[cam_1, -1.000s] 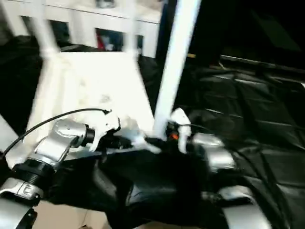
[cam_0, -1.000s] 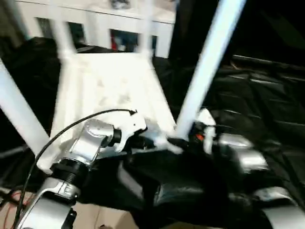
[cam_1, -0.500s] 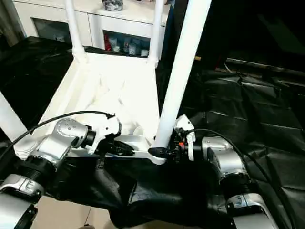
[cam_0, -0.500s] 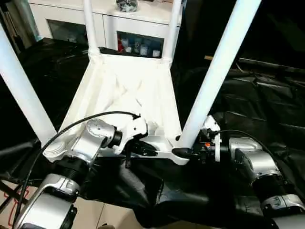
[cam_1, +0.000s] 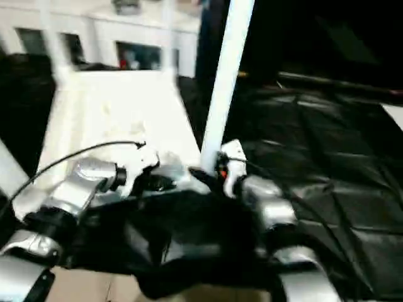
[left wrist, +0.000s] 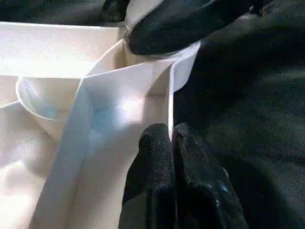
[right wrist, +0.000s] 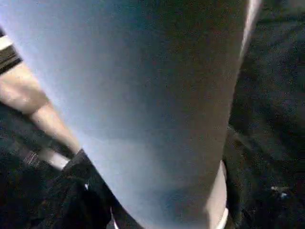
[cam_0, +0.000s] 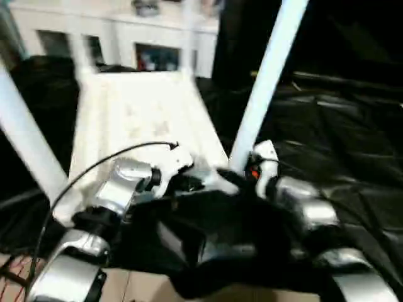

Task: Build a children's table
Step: Rotate leg to tighten

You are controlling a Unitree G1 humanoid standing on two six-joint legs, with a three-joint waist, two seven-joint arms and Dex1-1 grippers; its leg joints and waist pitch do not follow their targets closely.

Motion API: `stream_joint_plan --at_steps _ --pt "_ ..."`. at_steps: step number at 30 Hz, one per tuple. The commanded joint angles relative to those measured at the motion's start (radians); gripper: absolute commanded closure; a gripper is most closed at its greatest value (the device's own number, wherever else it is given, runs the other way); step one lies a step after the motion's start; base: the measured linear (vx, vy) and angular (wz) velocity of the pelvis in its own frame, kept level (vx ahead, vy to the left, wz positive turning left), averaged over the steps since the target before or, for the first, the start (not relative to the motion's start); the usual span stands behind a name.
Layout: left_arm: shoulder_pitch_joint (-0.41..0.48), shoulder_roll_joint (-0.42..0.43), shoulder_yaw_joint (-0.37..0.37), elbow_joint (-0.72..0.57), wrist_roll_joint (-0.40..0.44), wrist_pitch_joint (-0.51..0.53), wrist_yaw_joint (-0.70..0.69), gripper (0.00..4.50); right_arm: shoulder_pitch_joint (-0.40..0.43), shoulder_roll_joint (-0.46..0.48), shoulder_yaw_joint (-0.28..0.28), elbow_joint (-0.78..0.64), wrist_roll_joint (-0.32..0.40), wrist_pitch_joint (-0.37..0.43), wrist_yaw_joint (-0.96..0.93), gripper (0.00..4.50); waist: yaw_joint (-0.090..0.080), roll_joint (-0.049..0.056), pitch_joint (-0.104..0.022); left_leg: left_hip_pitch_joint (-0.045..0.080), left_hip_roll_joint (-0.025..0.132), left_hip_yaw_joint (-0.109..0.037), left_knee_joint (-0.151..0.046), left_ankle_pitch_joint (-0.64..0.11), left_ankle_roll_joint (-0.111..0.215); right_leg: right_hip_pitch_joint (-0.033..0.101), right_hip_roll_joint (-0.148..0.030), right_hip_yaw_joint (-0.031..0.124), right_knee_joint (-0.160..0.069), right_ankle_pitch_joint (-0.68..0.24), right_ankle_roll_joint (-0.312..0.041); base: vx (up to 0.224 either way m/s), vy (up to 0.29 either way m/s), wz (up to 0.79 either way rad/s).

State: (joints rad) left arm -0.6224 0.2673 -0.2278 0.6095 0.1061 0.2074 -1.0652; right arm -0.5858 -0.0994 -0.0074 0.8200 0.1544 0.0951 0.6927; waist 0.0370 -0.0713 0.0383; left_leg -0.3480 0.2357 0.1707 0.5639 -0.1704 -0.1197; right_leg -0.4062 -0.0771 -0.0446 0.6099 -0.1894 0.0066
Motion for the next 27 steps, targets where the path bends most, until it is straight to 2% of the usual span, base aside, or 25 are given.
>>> stream_joint_plan --at_steps 1,4,5,7,9,11,12,13,16,17,18,19,20,22,26,27 --pt "0.020 -0.091 -0.054 -0.073 -0.031 0.019 -0.020 4.50 -0.017 0.057 0.033 0.088 -0.059 0.024 -0.122 1.86 0.004 0.004 -0.043 -0.004 -0.007 0.004 -0.072 -0.342 -0.009 0.029 -0.048 0.026 -0.096 -0.444 -0.142 0.000 0.000 0.00" --pt "0.029 -0.112 -0.060 -0.097 -0.028 0.045 0.004 4.50 -0.029 0.080 0.039 0.103 -0.074 0.007 -0.147 1.86 0.002 0.003 -0.045 -0.005 -0.008 0.008 -0.070 -0.315 0.001 0.031 -0.044 0.028 -0.090 -0.364 -0.158 0.000 0.000 0.00" --pt "0.030 -0.113 -0.061 -0.098 -0.028 0.046 0.004 4.50 -0.030 0.081 0.039 0.103 -0.074 0.007 -0.146 1.30 0.001 0.004 -0.046 -0.007 -0.007 0.009 -0.070 -0.301 0.006 0.034 -0.043 0.028 -0.086 -0.324 -0.170 0.000 0.000 0.00" --pt "0.037 -0.124 -0.071 -0.120 -0.030 0.064 0.021 4.50 -0.044 0.099 0.035 0.121 -0.064 0.000 -0.121 1.30 0.001 0.005 -0.048 -0.008 -0.007 0.011 -0.068 -0.286 0.012 0.038 -0.041 0.029 -0.081 -0.278 -0.184 0.000 0.000 0.00" --pt "0.037 -0.123 -0.073 -0.121 -0.032 0.064 0.024 4.50 -0.047 0.098 0.035 0.119 -0.055 0.001 -0.092 1.00 0.002 0.009 -0.049 -0.007 -0.009 0.014 -0.066 -0.268 0.020 0.038 -0.040 0.030 -0.080 -0.244 -0.195 0.000 0.000 0.00" --pt "0.037 -0.120 -0.073 -0.122 -0.032 0.065 0.027 4.50 -0.051 0.094 0.039 0.122 -0.053 -0.006 -0.074 0.91 0.003 0.007 -0.050 -0.008 -0.009 0.015 -0.066 -0.250 0.024 0.042 -0.040 0.029 -0.078 -0.222 -0.199 0.000 0.000 0.00" --pt "0.037 -0.110 -0.069 -0.121 -0.032 0.062 0.023 4.50 -0.045 0.079 0.053 0.110 -0.052 -0.025 -0.026 0.82 0.003 0.013 -0.050 -0.008 -0.010 0.015 -0.066 -0.249 0.025 0.043 -0.040 0.030 -0.077 -0.217 -0.202 0.000 0.000 0.00" --pt "0.037 -0.099 -0.067 -0.118 -0.031 0.054 0.016 4.50 -0.034 0.064 0.067 0.091 -0.048 -0.041 0.029 0.82 0.003 0.009 -0.050 -0.008 -0.009 0.016 -0.065 -0.252 0.028 0.043 -0.039 0.029 -0.078 -0.218 -0.204 0.000 0.000 0.00" --pt "0.037 -0.087 -0.064 -0.117 -0.034 0.045 0.003 4.50 -0.018 0.048 0.081 0.063 -0.038 -0.053 0.098 0.82 0.008 0.009 -0.049 -0.005 -0.007 0.017 -0.064 -0.257 0.037 0.042 -0.040 0.029 -0.080 -0.223 -0.207 0.000 0.000 0.00" --pt "0.034 -0.059 -0.059 -0.107 -0.042 0.028 -0.031 4.50 0.029 0.002 0.114 -0.030 0.000 -0.035 0.267 0.82 0.009 0.001 -0.049 -0.007 -0.009 0.017 -0.064 -0.245 0.041 0.045 -0.038 0.029 -0.080 -0.213 -0.209 0.000 0.000 0.00" --pt "0.034 -0.058 -0.058 -0.106 -0.042 0.027 -0.033 4.50 0.031 0.000 0.116 -0.035 0.002 -0.033 0.276 0.82 0.014 0.002 -0.049 -0.007 -0.009 0.017 -0.063 -0.237 0.049 0.049 -0.037 0.028 -0.080 -0.204 -0.204 0.000 0.000 0.00" --pt "0.029 -0.042 -0.054 -0.095 -0.046 0.012 -0.055 4.50 0.059 -0.034 0.139 -0.094 0.025 -0.009 0.375 0.82 0.016 0.004 -0.051 -0.006 -0.007 0.018 -0.062 -0.223 0.062 0.046 -0.038 0.031 -0.075 -0.165 -0.213 0.000 0.000 0.00" --pt "0.023 -0.031 -0.052 -0.081 -0.051 -0.010 -0.078 4.50 0.078 -0.063 0.157 -0.134 0.041 0.013 0.448 0.82 0.019 0.004 -0.051 -0.006 -0.007 0.018 -0.061 -0.216 0.070 0.049 -0.036 0.029 -0.075 -0.152 -0.214 0.000 0.000 0.00" --pt "0.011 -0.017 -0.047 -0.056 -0.056 -0.023 -0.108 4.50 0.096 -0.104 0.182 -0.171 0.056 0.051 0.540 0.82 0.029 0.003 -0.051 -0.003 -0.007 0.020 -0.059 -0.200 0.084 0.047 -0.036 0.031 -0.072 -0.123 -0.227 0.000 0.000 0.00" --pt "-0.006 -0.008 -0.046 -0.022 -0.052 -0.057 -0.130 4.50 0.107 -0.141 0.203 -0.196 0.067 0.096 0.626 0.82 0.038 0.001 -0.044 -0.001 -0.005 0.019 -0.064 -0.261 0.059 0.042 -0.043 0.029 -0.084 -0.261 -0.207 0.000 0.000 0.00" --pt "-0.018 -0.003 -0.045 0.000 -0.048 -0.070 -0.138 4.50 0.111 -0.154 0.213 -0.204 0.065 0.110 0.652 0.82 0.045 0.006 -0.044 0.001 -0.005 0.016 -0.066 -0.277 0.044 0.041 -0.046 0.030 -0.088 -0.312 -0.189 0.000 0.000 0.00"
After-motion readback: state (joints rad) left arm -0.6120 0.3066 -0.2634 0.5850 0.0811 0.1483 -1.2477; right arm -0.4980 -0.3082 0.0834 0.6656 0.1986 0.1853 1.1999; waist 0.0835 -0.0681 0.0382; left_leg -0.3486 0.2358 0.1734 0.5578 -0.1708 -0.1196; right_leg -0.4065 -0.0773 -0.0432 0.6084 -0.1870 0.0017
